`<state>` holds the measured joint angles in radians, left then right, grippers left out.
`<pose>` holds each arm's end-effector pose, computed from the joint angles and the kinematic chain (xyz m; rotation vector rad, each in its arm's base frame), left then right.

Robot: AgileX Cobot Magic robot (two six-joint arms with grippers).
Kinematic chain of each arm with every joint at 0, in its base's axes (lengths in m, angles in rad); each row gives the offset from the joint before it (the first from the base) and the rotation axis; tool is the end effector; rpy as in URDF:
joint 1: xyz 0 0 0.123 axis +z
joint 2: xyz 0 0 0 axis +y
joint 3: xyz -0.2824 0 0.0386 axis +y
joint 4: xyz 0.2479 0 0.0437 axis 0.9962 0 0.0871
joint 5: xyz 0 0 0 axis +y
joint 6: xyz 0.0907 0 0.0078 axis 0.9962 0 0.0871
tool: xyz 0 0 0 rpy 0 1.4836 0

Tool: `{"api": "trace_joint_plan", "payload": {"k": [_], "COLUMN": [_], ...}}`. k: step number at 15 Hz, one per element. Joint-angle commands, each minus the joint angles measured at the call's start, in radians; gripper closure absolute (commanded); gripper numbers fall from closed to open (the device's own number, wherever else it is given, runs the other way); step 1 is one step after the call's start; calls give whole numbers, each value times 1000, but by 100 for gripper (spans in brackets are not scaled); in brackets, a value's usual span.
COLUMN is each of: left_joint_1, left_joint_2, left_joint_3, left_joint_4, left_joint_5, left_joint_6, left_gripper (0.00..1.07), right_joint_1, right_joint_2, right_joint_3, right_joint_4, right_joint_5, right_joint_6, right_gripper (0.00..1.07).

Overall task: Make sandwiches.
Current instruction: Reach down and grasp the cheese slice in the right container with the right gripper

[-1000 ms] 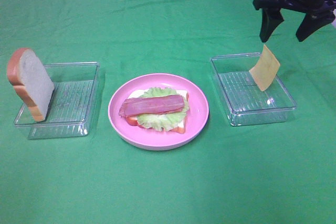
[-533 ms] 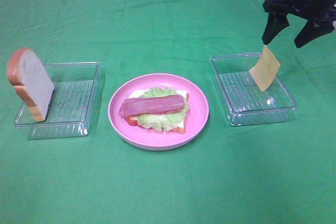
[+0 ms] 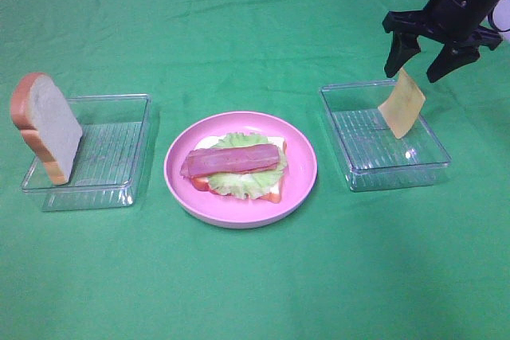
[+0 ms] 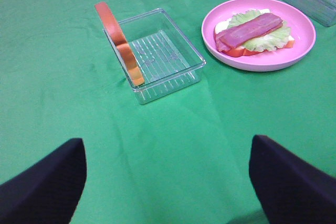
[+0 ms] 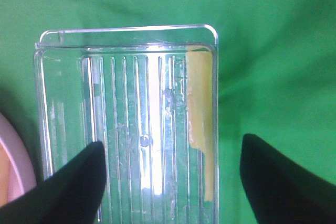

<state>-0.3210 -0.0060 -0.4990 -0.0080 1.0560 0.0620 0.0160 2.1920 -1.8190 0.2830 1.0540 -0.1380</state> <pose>-0.0054 0.0011 0.2772 0.3884 2.0016 -0.1722 0.4637 0.0295 0.1949 -0.0605 2.8746 0.3580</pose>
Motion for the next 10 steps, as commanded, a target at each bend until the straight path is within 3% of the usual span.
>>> {"api": "trace_joint_plan", "payload": {"k": [1,3,6,10], "left_joint_1": [-4,-4,-4,-4], "left_joint_2": [-22,-22,-22,-22], "left_joint_3": [1,1,1,1], "left_joint_4": [-5,-5,-5,-5], "left_joint_5": [-13,-13,-13,-13], "left_joint_6": [-7,-7,-7,-7], "left_gripper": [26,26,26,26], "right_joint_1": [-3,-3,-3,-3], "right_joint_2": [39,63,85,86], "right_joint_3": [-39,-48,-48,-48], "right_joint_4": [-10,-10,-11,-34], "right_joint_5": [29,26,35,34], "right_joint_6": [10,22,29,70], "right_gripper": [42,52,55,79]}}
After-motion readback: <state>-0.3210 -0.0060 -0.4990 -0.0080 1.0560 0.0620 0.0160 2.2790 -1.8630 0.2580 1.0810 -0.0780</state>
